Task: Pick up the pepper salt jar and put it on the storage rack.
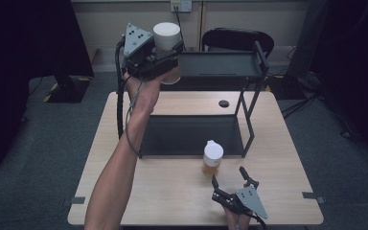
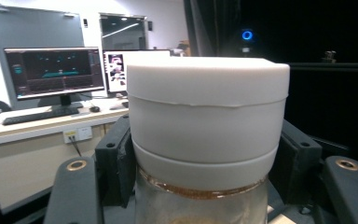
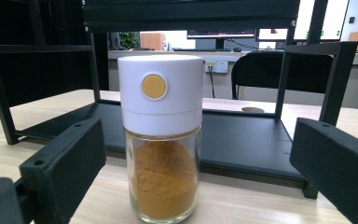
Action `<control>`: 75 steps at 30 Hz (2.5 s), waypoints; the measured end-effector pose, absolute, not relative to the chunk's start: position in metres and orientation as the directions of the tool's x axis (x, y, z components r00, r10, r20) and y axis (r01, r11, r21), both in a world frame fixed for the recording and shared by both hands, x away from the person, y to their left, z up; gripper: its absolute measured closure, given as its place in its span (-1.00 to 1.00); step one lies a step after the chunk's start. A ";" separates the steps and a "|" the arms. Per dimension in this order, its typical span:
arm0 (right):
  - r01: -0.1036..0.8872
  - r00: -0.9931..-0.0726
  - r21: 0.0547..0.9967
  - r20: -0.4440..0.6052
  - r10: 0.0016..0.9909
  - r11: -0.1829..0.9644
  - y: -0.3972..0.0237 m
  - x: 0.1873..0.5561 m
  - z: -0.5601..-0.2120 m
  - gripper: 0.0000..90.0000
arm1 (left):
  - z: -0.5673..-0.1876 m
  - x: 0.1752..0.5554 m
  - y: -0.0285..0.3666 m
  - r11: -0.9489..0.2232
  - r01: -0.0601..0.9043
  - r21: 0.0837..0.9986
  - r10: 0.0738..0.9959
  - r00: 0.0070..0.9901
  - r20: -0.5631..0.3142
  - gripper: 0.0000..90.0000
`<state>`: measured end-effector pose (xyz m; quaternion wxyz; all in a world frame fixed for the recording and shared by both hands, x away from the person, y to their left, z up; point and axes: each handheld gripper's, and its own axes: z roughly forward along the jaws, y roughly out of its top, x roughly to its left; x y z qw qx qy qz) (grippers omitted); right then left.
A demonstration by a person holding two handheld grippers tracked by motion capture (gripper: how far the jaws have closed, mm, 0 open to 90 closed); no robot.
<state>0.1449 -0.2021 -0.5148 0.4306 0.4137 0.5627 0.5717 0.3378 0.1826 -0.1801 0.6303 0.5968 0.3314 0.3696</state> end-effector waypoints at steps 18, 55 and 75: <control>-0.026 -0.285 1.000 -0.010 0.959 0.003 -0.202 0.145 -0.515 -0.95 | -0.183 0.377 0.173 -0.019 -0.011 1.000 0.894 0.447 0.022 -0.21; -0.026 -0.284 1.000 -0.011 0.959 0.004 -0.201 0.145 -0.515 -0.95 | -0.199 0.368 0.172 0.030 -0.068 0.997 0.883 0.469 0.006 -0.77; -0.027 -0.280 1.000 -0.012 0.960 0.005 -0.201 0.144 -0.515 -0.95 | -0.214 0.318 0.184 0.058 -0.105 0.993 0.887 0.462 -0.003 -1.00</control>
